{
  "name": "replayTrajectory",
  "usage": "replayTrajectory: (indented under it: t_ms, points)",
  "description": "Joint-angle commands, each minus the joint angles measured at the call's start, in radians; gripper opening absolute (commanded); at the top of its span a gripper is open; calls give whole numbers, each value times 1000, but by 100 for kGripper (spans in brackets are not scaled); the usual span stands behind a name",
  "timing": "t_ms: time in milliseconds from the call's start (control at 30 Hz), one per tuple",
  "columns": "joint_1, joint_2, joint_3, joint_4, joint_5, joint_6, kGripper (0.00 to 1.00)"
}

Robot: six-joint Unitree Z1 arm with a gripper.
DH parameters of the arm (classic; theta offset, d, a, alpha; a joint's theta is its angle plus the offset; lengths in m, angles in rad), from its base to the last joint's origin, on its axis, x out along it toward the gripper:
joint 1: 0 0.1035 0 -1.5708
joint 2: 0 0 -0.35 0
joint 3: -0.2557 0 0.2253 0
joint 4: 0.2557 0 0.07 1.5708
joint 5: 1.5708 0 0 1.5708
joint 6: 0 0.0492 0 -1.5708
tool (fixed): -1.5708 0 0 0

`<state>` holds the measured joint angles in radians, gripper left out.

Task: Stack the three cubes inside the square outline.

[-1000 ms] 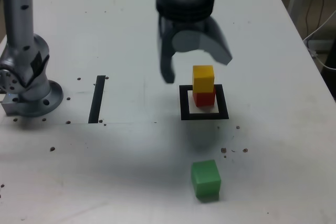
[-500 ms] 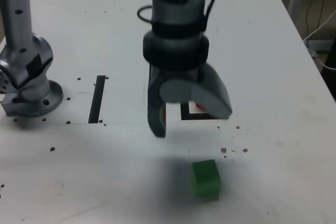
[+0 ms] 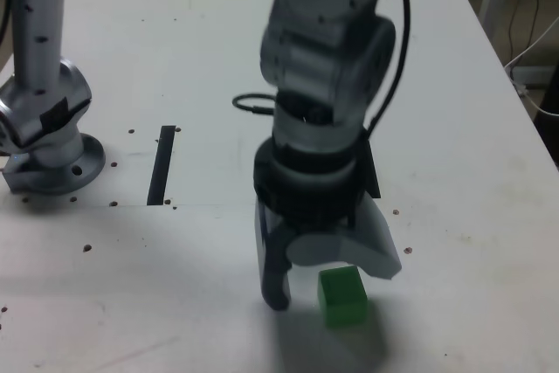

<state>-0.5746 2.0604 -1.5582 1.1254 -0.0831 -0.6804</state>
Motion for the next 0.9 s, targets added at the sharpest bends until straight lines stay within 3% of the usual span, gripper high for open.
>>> replayTrajectory:
  t_ms: [0,167,300,567,867]
  points:
    - [-4,16,-6,-6,9,-7,99]
    - [5,48,-26,-6,31,-12,94]
    - [15,74,-56,-1,27,-8,86]
    - [18,104,-80,-4,9,1,67]
    - [18,107,-80,-10,45,-12,40]
